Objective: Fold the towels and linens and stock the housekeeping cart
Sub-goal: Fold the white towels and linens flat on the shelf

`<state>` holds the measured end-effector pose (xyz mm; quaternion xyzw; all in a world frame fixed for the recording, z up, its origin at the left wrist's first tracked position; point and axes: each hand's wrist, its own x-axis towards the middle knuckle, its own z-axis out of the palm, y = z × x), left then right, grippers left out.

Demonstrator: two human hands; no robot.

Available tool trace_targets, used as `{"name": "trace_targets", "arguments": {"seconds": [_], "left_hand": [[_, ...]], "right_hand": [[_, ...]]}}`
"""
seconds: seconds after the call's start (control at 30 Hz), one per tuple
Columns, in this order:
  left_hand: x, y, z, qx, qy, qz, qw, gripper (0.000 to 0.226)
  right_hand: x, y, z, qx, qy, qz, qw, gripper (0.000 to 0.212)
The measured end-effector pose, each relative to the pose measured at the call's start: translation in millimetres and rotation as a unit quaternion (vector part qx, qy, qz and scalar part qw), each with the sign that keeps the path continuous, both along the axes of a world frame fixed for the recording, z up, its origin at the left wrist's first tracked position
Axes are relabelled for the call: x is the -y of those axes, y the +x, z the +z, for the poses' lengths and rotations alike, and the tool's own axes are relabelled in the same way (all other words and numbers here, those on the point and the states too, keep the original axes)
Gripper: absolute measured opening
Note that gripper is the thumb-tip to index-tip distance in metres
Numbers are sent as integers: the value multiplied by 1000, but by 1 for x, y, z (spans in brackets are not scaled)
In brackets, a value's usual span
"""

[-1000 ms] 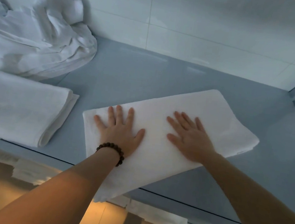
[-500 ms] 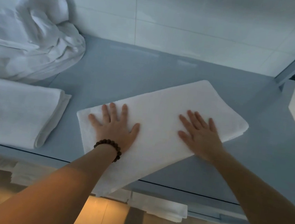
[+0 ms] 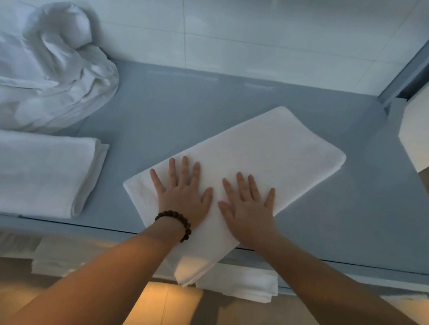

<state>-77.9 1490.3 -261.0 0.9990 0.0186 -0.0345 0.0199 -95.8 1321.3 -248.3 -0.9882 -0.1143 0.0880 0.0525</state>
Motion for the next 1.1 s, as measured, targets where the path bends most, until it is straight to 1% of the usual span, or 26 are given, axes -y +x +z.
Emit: {"name": "trace_targets", "arguments": {"seconds": [0.1, 0.23, 0.33, 0.4, 0.47, 0.57, 0.67, 0.7, 0.77, 0.83, 0.87, 0.97, 1.1], "left_hand": [[-35, 13, 3, -14, 42, -79, 996, 77], [-80, 20, 3, -71, 23, -192, 979, 76], [-90, 0, 1, -69, 24, -270, 960, 73], [-90, -15, 1, -68, 18, -292, 954, 71], [-88, -28, 2, -70, 20, -303, 950, 72], [-87, -43, 5, -78, 15, -319, 945, 81], [-93, -52, 8, -100, 9, -364, 926, 96], [-98, -53, 10, -108, 10, -388, 915, 101], [-108, -50, 12, -118, 18, -440, 890, 113], [-120, -44, 12, -123, 44, -482, 866, 123], [-125, -41, 11, -117, 61, -497, 858, 124], [-134, -36, 6, -83, 92, -508, 852, 114], [-143, -38, 3, -45, 74, -508, 857, 102]], "right_hand": [[5, -8, -5, 26, -46, 42, 998, 58], [33, -2, -3, 15, -80, 100, 992, 56], [50, 0, 8, -4, -132, 122, 984, 55], [55, -6, 17, -4, -153, 120, 981, 55], [54, -23, 23, 29, -129, 140, 981, 55], [49, -58, 28, 70, -46, 209, 974, 58], [57, -85, 25, 50, -20, 242, 969, 53], [62, -92, 23, 29, -20, 243, 969, 55], [71, -103, 19, -19, -28, 235, 971, 66], [77, -109, 15, -31, -43, 236, 970, 80], [78, -111, 13, -25, -56, 240, 969, 86], [76, -114, 7, 24, -96, 237, 967, 99], [66, -119, -6, 95, -90, 203, 970, 102]]}}
